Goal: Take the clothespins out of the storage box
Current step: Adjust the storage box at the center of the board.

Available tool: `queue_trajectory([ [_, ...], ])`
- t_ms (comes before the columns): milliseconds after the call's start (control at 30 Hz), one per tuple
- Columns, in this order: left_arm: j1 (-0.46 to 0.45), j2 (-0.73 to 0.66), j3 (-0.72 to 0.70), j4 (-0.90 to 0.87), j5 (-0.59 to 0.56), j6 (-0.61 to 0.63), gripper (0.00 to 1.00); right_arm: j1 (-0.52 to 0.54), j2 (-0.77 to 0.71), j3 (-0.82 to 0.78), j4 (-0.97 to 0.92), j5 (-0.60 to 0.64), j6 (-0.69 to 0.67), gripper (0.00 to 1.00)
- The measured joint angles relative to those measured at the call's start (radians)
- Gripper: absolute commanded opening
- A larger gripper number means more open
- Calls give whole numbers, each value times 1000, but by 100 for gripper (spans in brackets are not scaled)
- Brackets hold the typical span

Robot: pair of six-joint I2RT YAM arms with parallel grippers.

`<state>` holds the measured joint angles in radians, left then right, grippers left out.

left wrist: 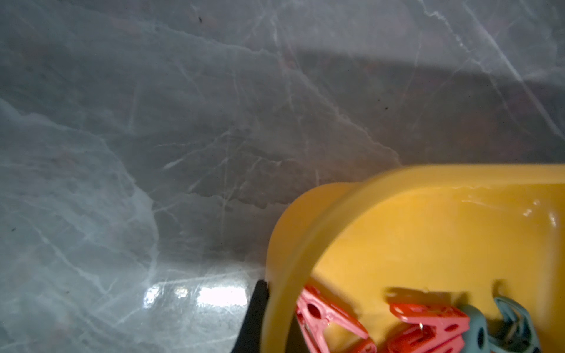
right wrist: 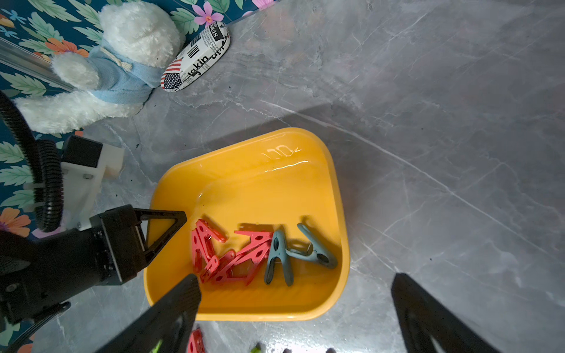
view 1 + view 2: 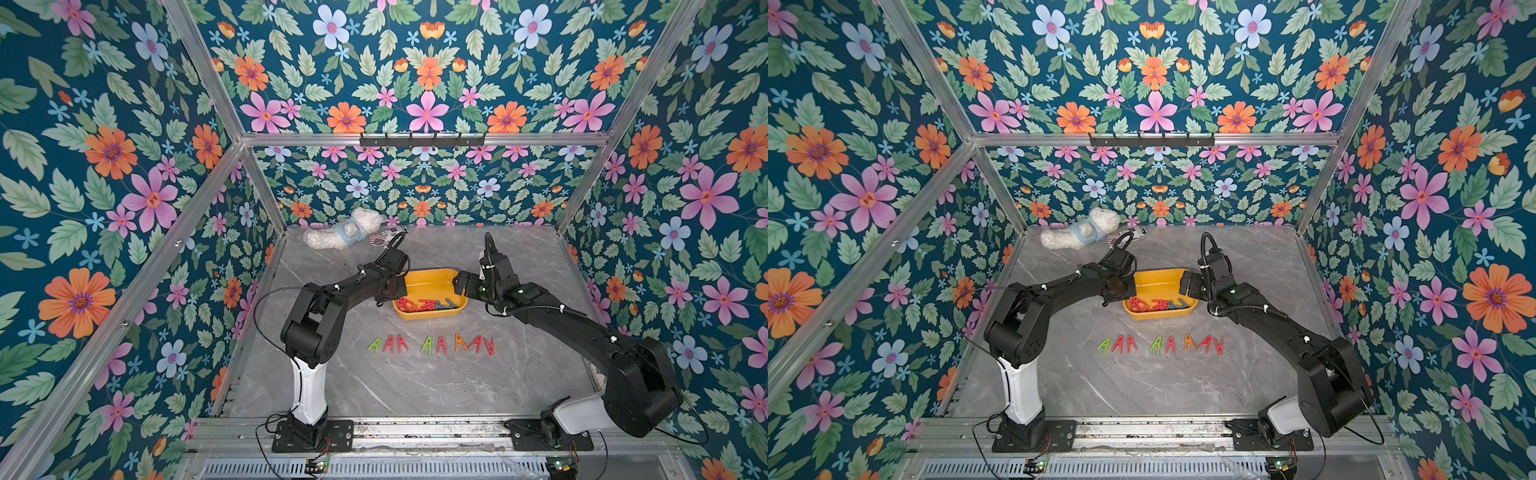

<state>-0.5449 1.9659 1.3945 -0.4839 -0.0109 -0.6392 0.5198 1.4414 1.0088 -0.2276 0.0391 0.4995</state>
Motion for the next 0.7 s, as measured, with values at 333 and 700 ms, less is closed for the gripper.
queue_trajectory([
  [333,101,-26,71,-163,204,-119,0,-41,-27,-34,44,-13,0,99],
  [700,126,-61,0,-173,442,-256,0,-59,-62,-66,99,-35,3,99],
])
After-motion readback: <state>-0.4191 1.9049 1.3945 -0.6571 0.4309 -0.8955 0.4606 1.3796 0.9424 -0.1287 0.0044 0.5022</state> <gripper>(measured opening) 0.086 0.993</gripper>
